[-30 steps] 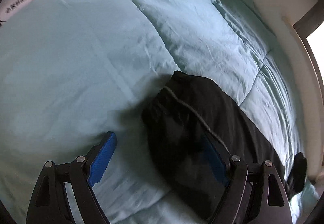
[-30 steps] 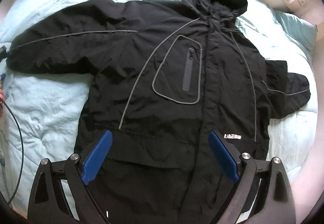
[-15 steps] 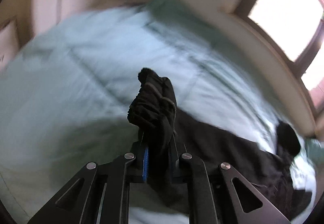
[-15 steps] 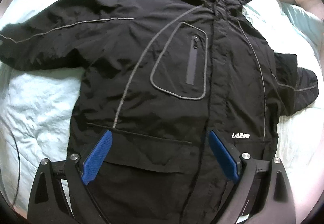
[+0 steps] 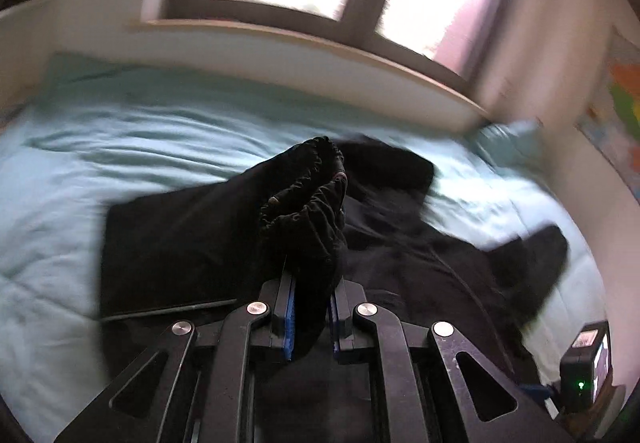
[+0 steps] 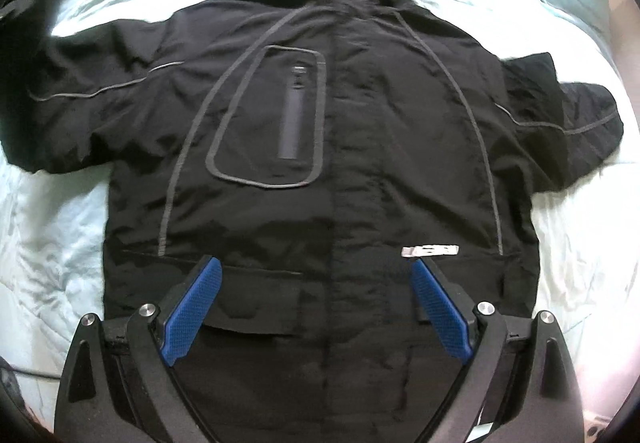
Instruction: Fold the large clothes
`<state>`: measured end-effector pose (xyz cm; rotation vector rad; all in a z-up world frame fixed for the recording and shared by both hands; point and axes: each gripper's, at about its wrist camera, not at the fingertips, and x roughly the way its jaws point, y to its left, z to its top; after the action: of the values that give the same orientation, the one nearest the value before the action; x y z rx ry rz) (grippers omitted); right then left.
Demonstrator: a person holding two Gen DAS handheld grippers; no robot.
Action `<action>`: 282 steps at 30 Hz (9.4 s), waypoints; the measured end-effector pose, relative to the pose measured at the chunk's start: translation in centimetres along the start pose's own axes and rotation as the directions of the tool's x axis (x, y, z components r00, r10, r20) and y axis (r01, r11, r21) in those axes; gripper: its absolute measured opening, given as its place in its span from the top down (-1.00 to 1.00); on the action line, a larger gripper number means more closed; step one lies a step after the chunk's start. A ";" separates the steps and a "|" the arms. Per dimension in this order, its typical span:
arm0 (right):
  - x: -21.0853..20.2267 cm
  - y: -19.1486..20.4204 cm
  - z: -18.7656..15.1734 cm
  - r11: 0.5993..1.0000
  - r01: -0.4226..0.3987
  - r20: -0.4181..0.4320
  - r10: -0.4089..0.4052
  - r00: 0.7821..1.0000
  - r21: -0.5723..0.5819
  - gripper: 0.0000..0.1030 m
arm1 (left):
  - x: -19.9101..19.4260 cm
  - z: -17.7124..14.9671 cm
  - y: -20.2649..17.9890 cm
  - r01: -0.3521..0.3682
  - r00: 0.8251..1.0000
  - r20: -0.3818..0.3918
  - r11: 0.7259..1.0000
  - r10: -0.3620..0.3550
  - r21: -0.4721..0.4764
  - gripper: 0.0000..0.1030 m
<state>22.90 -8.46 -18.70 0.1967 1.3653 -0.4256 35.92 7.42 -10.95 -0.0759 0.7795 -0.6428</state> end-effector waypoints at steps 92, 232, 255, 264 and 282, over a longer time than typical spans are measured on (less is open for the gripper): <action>15.4 -13.9 11.3 0.985 -0.169 0.024 0.169 0.985 0.045 -0.08 | 16.3 -10.2 -3.4 -0.145 0.848 -0.499 0.984 0.176 0.102 -0.21; 1.2 2.8 10.2 0.866 -0.371 0.159 0.441 0.883 -0.336 -0.20 | 4.6 -6.2 4.1 -0.196 0.933 -0.319 0.978 0.165 -0.068 -0.26; 9.2 -15.0 7.5 0.989 -0.150 0.118 0.149 0.982 0.004 0.23 | 14.7 -2.1 -0.6 0.062 0.951 -0.290 0.985 -0.106 -0.159 0.65; 9.5 -16.4 8.5 0.989 -0.127 0.141 0.115 0.983 0.078 0.05 | 18.2 -5.8 4.3 -0.081 0.872 -0.490 0.987 0.002 -0.139 0.53; 8.5 -16.5 13.9 0.980 -0.197 0.169 0.188 0.968 0.037 -0.05 | 13.3 -1.8 0.0 -0.050 0.962 -0.274 0.995 0.025 -0.086 0.37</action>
<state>29.97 -30.23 -22.34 0.3284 1.1611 -0.3086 41.76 0.19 -20.65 -0.0572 1.0747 -0.5874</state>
